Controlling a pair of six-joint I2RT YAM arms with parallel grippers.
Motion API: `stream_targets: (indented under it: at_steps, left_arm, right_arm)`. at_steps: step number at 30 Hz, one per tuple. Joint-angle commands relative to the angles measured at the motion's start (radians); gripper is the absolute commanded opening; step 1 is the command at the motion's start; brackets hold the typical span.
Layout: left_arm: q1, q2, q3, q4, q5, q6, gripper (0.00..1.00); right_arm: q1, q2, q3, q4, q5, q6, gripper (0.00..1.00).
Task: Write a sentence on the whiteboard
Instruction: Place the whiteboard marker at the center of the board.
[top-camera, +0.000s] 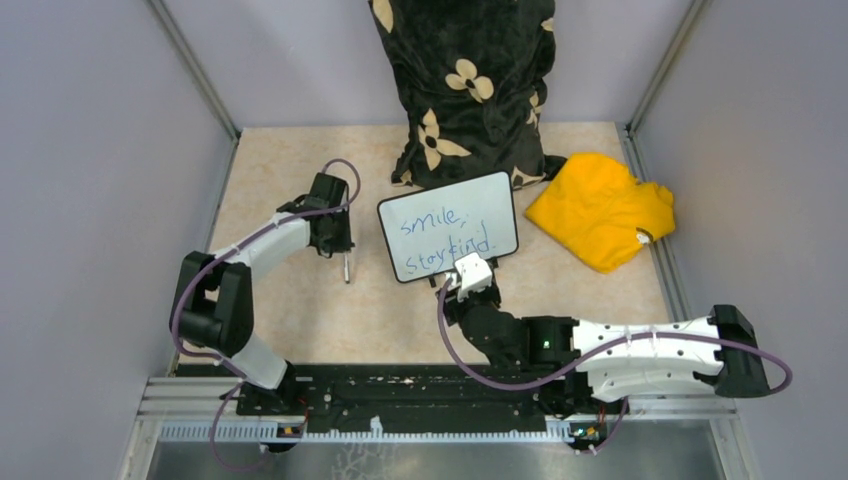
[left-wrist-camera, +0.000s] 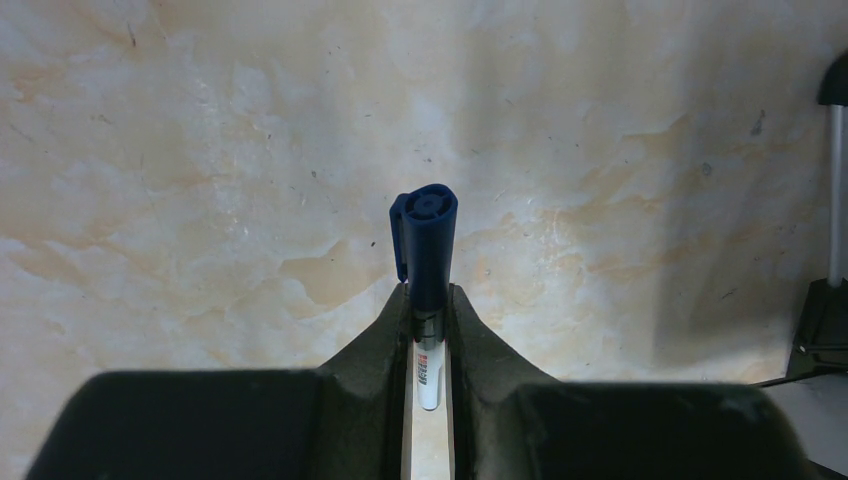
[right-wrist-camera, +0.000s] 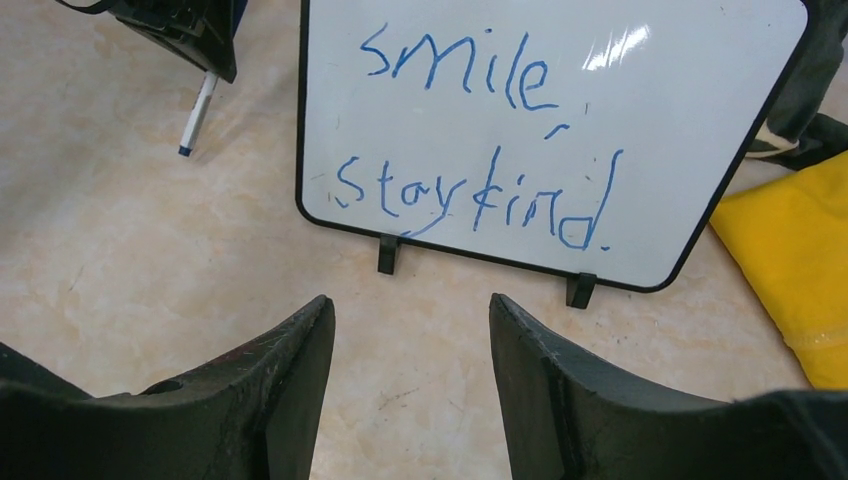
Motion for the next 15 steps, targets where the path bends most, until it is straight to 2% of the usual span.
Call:
stream_targets:
  at_steps: [1,7,10,12,15]
  left_arm:
    - [0.008,0.005,-0.020,0.054,0.006,0.005,0.00]
    - [0.011,0.049,-0.004,0.065,0.043,-0.006,0.00]
    - [0.011,0.062,0.000,0.063,0.058,-0.008,0.00]
    - [0.011,0.064,-0.001,0.065,0.064,-0.010,0.00]
    - [0.011,0.065,-0.003,0.064,0.065,-0.011,0.00]
  right_arm:
    - [-0.023,0.005,0.059,0.052,0.008,0.011,0.57]
    - [-0.029,-0.008,0.052,0.079,0.058,0.022,0.57]
    - [-0.030,-0.056,0.002,0.178,0.082,0.007,0.59]
    - [-0.040,-0.096,-0.028,0.212,0.051,0.024,0.59]
    - [-0.111,-0.117,0.011,0.104,-0.069,0.122,0.59]
